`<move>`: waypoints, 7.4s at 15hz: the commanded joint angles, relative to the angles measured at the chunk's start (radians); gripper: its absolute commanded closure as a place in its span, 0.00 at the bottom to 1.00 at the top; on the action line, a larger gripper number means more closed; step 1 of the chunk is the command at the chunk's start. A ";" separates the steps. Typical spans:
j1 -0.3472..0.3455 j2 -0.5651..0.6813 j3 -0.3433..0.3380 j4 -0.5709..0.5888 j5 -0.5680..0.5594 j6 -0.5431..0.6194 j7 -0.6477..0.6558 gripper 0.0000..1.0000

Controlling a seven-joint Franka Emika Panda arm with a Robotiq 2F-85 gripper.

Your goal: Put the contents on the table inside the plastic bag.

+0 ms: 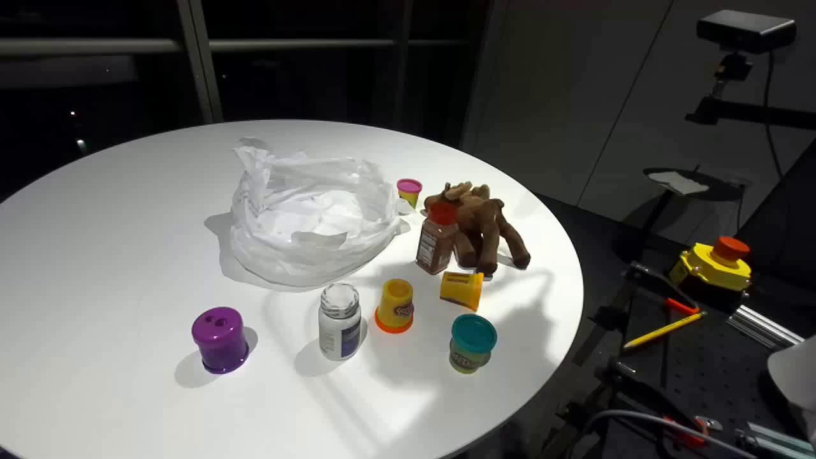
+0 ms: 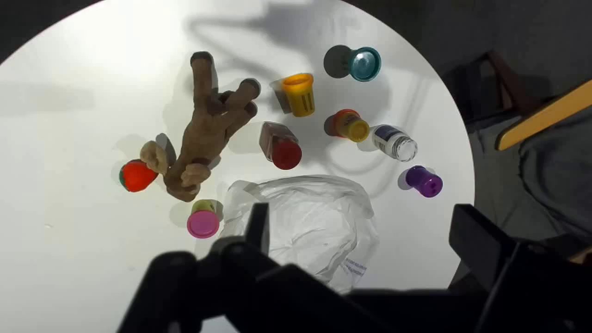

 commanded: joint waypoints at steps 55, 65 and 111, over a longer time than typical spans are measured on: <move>-0.088 0.974 0.108 0.294 -0.345 0.799 -0.064 0.84; 0.044 0.923 0.208 0.373 -0.342 0.624 0.025 0.84; 0.370 1.184 0.279 0.422 -0.404 0.953 0.205 0.00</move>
